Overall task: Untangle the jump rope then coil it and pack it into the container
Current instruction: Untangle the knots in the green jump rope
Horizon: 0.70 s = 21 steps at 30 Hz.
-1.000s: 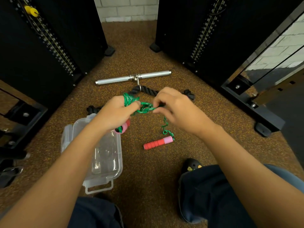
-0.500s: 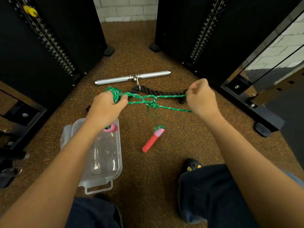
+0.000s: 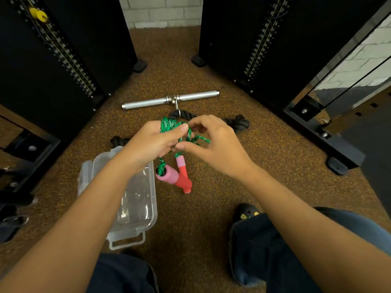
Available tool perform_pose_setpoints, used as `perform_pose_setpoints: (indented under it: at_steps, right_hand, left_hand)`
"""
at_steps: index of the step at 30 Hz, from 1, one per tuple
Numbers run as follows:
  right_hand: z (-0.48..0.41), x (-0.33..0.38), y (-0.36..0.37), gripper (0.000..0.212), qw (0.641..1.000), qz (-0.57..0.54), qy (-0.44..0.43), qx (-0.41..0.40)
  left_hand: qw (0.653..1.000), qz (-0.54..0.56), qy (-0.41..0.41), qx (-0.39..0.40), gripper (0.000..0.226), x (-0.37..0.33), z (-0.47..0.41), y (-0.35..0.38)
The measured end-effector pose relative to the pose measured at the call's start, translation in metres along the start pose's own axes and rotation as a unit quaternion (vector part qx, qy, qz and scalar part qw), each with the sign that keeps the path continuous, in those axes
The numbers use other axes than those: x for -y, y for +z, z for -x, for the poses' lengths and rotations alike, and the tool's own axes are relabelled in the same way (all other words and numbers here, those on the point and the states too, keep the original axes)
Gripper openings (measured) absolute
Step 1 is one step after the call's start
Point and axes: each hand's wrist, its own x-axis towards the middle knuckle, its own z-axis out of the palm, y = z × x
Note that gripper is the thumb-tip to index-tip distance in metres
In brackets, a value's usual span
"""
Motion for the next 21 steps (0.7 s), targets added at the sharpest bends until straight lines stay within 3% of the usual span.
perform_pose_setpoints:
  at_steps: [3,7,12,13,14,16,17,18,19,21]
  right_hand:
    - [-0.002,0.000,-0.006,0.032,0.998,-0.049,0.024,0.009]
    - [-0.007,-0.005,-0.019,0.014,0.998,-0.002,0.063,-0.014]
    - [-0.016,-0.022,-0.052,0.010,0.967,0.011,0.219,-0.130]
    - [-0.017,-0.024,-0.054,0.012,0.955,-0.027,0.258,-0.141]
    - [-0.018,-0.024,-0.055,0.013,0.934,-0.117,0.306,-0.142]
    - [-0.020,-0.018,-0.057,0.015,0.835,-0.368,0.391,-0.116]
    - [-0.020,-0.018,-0.058,0.016,0.787,-0.443,0.415,-0.105]
    - [-0.021,-0.020,-0.059,0.017,0.769,-0.463,0.429,-0.099]
    - [-0.021,-0.023,-0.058,0.016,0.773,-0.444,0.440,-0.102]
    - [-0.020,-0.028,-0.056,0.005,0.840,-0.297,0.437,-0.125]
  left_hand:
    - [1.000,-0.009,0.002,-0.009,0.030,-0.002,0.000,-0.004]
    - [0.998,-0.030,-0.004,-0.061,0.024,-0.002,-0.001,-0.016]
    - [0.987,-0.072,-0.032,-0.138,0.028,0.005,-0.003,-0.029]
    - [0.986,-0.085,-0.033,-0.140,0.029,0.006,-0.003,-0.031]
    - [0.984,-0.099,-0.033,-0.142,0.030,0.007,-0.003,-0.032]
    - [0.978,-0.133,-0.028,-0.159,0.031,0.008,-0.004,-0.034]
    - [0.974,-0.149,-0.024,-0.168,0.031,0.007,-0.004,-0.033]
    - [0.972,-0.160,-0.020,-0.172,0.030,0.006,-0.004,-0.032]
    - [0.971,-0.168,-0.015,-0.170,0.030,0.005,-0.003,-0.029]
    - [0.971,-0.186,-0.008,-0.152,0.031,0.004,-0.001,-0.024]
